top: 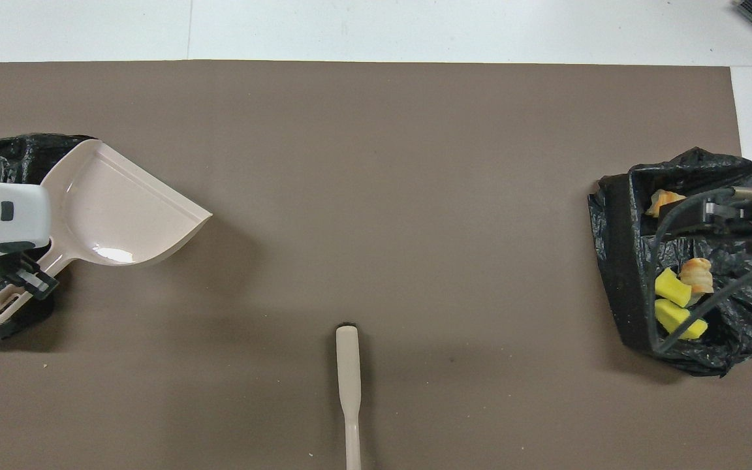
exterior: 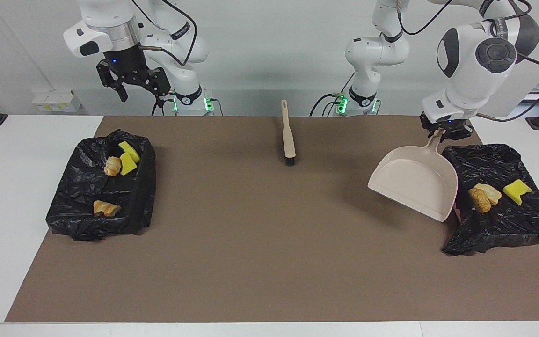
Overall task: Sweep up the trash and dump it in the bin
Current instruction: 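Bring the emptied dustpan to the table center with the left gripper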
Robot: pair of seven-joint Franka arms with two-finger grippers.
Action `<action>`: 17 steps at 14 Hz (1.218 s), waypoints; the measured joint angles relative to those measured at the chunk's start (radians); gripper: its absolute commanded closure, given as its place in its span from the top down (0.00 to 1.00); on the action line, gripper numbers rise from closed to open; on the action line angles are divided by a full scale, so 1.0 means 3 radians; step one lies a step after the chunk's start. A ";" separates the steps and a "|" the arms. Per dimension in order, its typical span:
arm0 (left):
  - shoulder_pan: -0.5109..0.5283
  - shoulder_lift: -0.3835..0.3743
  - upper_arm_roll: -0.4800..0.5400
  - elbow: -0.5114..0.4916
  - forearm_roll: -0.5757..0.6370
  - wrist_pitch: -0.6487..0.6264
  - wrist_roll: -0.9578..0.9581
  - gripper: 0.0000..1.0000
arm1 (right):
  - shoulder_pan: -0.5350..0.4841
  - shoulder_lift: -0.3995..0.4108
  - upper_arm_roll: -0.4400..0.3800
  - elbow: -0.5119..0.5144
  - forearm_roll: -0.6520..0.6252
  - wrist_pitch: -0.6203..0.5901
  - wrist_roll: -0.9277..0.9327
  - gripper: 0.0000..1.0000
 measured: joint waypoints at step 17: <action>-0.1715 0.1055 -0.0022 -0.0107 -0.0904 0.1909 -0.3006 0.00 | 0.0213 0.0003 -0.0370 0.0000 0.0007 0.0000 -0.0268 1.00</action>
